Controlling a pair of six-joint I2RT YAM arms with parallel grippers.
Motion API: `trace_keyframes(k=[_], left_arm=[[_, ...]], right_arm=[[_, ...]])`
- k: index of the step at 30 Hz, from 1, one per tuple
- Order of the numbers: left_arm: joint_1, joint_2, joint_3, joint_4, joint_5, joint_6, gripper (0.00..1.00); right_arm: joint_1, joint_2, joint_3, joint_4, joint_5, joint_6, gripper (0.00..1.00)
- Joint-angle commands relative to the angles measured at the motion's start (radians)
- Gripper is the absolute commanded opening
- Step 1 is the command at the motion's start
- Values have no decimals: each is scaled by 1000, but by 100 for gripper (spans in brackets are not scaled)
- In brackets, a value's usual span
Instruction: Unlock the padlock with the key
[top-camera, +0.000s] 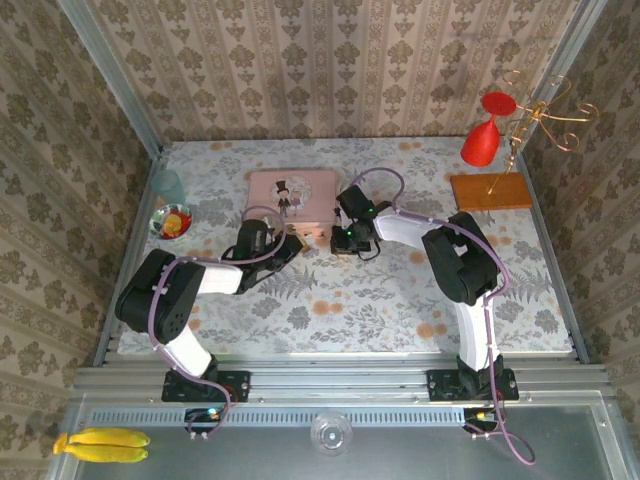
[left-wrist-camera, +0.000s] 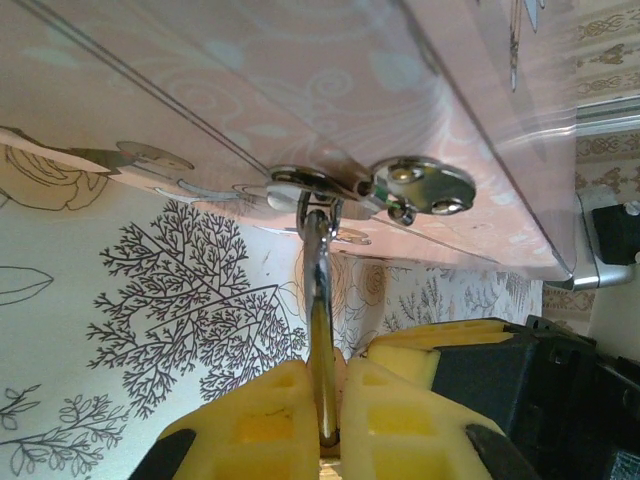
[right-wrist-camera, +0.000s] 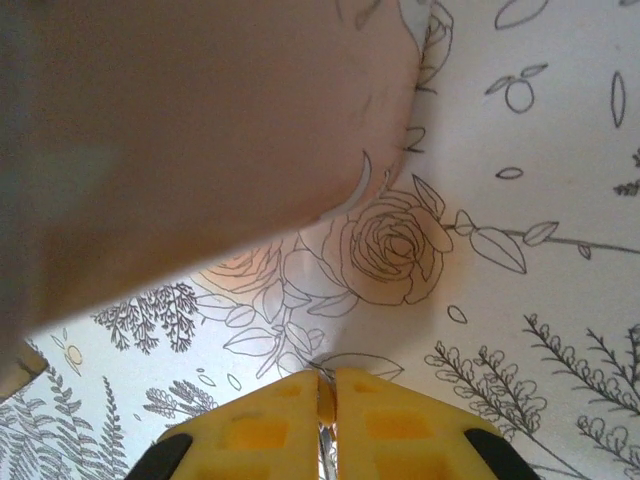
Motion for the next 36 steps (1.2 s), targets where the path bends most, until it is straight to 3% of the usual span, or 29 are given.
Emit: trace_keyframes(k=[1, 7, 11, 15, 22, 29, 36], left_arm=[[-12, 7, -25, -8, 22, 29, 2], [-12, -7, -31, -36, 16, 52, 7], [-13, -55, -33, -102, -6, 99, 17], [-44, -157, -32, -214, -61, 201, 31], [-168, -369, -47, -343, -177, 350, 48], [-244, -429, -87, -179, -119, 415, 47], [-241, -363, -135, 101, -38, 308, 42]], right_arm=[[27, 5, -17, 37, -9, -6, 10], [26, -81, -105, 111, -18, 41, 4], [21, -161, -201, 210, -38, 111, 0], [17, -277, -343, 383, -43, 260, 0], [27, -455, -593, 753, 80, 556, 0], [110, -579, -764, 1031, 309, 756, 0], [216, -691, -864, 1137, 551, 858, 0]])
